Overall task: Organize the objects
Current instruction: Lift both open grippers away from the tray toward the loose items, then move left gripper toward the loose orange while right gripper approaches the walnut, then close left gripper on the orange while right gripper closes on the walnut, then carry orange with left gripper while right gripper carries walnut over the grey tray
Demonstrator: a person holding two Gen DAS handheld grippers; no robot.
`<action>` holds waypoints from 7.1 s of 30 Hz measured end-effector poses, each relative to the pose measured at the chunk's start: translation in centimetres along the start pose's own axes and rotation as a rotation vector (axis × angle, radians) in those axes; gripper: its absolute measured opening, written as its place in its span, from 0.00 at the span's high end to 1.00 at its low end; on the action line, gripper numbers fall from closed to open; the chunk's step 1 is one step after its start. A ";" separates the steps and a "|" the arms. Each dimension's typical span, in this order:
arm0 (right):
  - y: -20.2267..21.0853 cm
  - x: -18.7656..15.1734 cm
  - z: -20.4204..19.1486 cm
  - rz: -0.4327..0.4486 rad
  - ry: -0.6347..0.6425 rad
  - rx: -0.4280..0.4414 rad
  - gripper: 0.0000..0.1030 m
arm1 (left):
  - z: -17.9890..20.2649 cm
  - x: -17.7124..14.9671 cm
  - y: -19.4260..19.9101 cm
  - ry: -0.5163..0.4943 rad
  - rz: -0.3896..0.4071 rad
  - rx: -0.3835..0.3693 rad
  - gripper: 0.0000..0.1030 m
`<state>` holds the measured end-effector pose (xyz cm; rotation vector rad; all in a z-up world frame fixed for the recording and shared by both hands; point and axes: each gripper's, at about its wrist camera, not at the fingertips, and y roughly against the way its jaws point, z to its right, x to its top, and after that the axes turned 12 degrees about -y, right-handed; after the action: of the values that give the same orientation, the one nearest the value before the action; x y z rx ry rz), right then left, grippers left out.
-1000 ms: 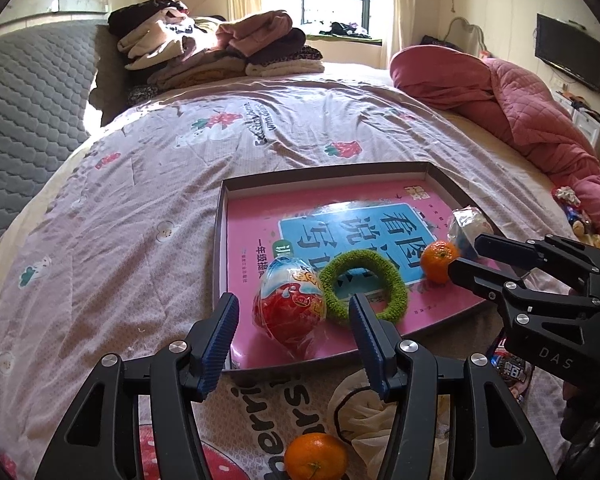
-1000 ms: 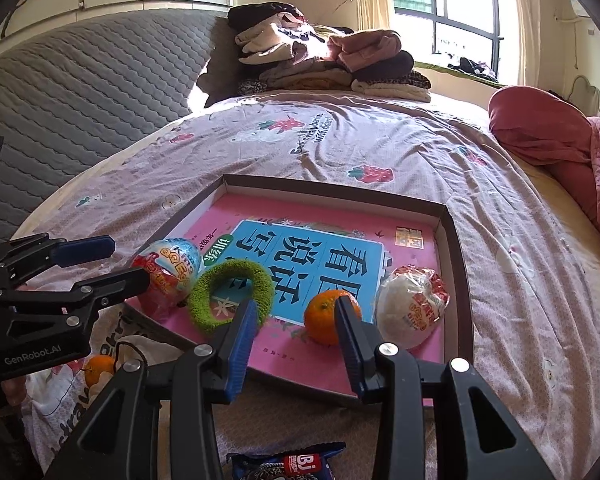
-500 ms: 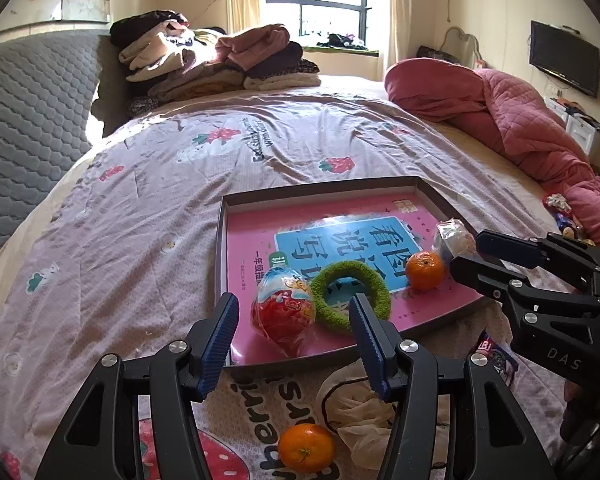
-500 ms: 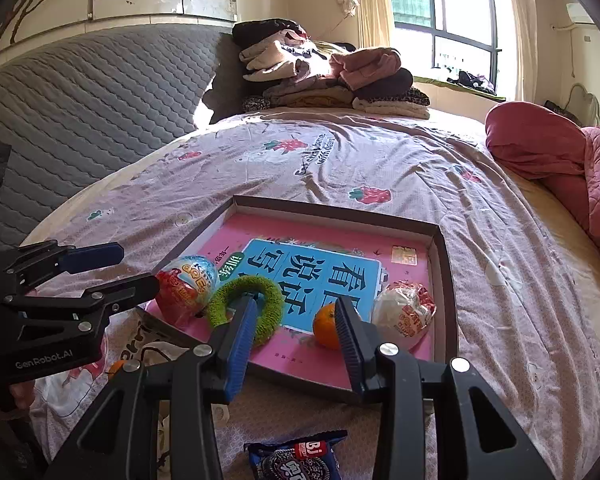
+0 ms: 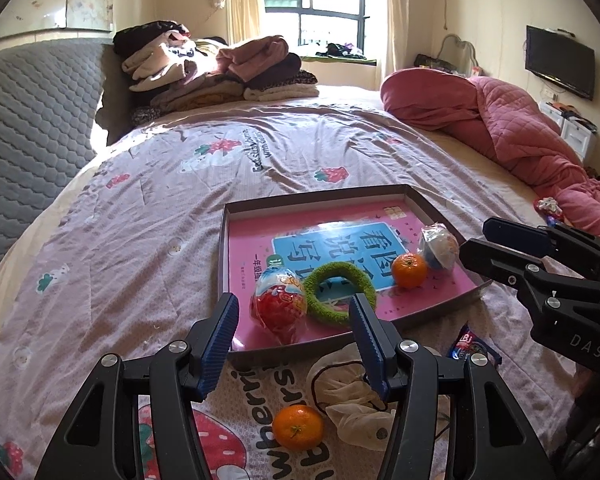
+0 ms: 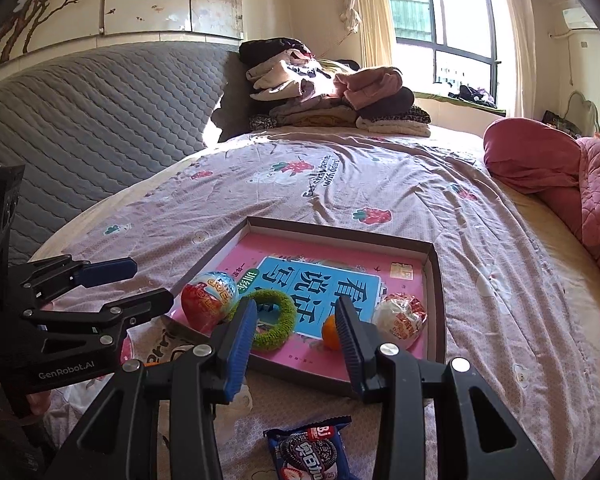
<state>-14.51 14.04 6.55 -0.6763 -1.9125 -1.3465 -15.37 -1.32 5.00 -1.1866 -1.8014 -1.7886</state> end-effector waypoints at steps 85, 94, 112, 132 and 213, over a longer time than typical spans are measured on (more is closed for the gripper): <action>7.0 -13.1 -3.9 -0.172 0.018 0.032 0.53 | 2.8 -11.0 5.3 0.025 -0.120 -0.015 0.32; 6.4 -13.8 -4.0 -0.203 0.027 0.034 0.53 | 2.9 -11.3 4.9 0.030 -0.129 -0.025 0.32; 4.5 -15.0 -4.2 -0.253 0.038 0.044 0.53 | 2.5 -11.8 2.7 0.044 -0.160 -0.041 0.32; 2.5 -15.9 -4.3 -0.288 0.055 0.047 0.53 | 1.8 -11.2 -0.4 0.049 -0.172 -0.034 0.32; 4.6 -14.5 -3.5 -0.153 0.047 0.114 0.66 | 2.4 -10.6 2.9 0.068 -0.076 -0.056 0.62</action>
<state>-1.13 11.88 -1.31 -0.4464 -2.0193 -1.3211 -6.15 -2.88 -1.26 -1.0773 -1.7912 -1.9098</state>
